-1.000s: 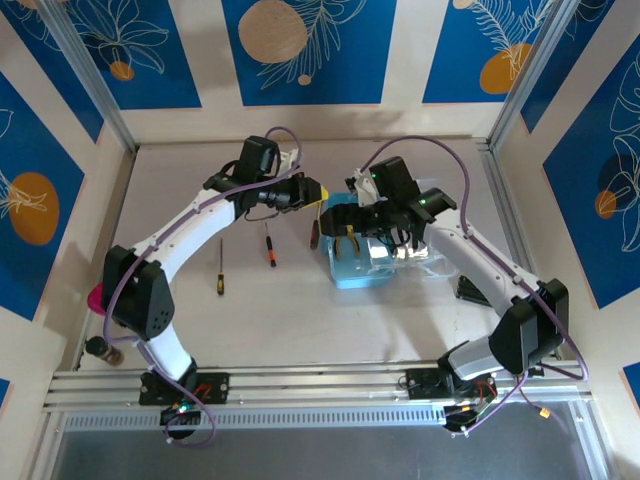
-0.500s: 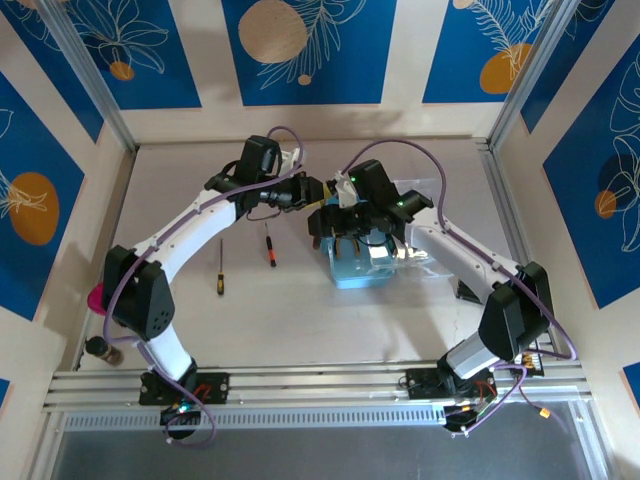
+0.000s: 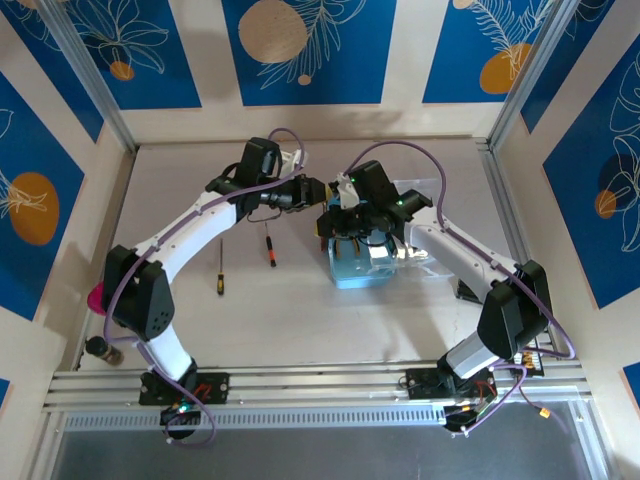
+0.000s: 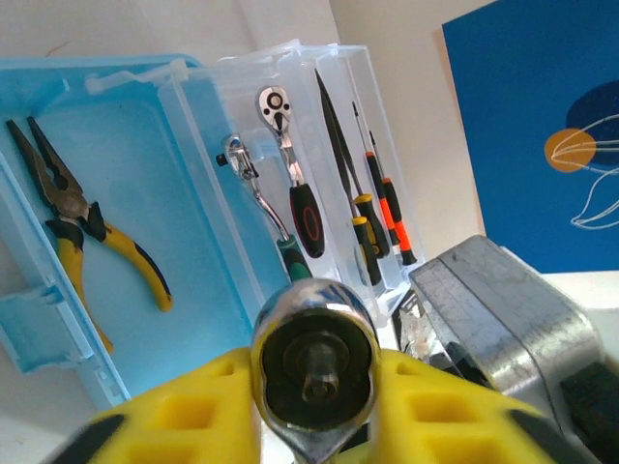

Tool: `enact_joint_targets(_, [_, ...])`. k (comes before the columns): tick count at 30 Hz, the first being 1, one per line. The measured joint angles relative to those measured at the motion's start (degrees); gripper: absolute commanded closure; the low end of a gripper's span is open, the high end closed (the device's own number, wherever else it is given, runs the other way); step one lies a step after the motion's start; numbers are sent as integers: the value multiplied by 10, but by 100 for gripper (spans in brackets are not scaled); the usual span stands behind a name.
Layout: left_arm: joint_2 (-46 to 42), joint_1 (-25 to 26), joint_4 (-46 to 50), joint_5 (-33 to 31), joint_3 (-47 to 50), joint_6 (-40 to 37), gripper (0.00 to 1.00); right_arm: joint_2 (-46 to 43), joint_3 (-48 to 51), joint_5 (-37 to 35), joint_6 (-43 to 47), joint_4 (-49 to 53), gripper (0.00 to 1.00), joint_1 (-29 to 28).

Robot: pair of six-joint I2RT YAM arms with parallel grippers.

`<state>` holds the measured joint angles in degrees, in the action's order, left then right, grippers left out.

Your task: Pack the tool kit

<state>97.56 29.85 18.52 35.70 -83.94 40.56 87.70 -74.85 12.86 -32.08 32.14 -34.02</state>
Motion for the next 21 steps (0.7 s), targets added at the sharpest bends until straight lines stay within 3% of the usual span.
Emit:
enact_joint_targets(6, [0,-11,50,-10,-13,-39,0,-30,18,-6,14,23,100,20])
enact_joint_targets(14, [-17,-73,119,-43,-22,-92,0,-74,62,-18,51,83,100,59])
enact_joint_targets(21, [-44,-113,228,-163,-21,-158,0,-85,62,-78,107,161,100,102])
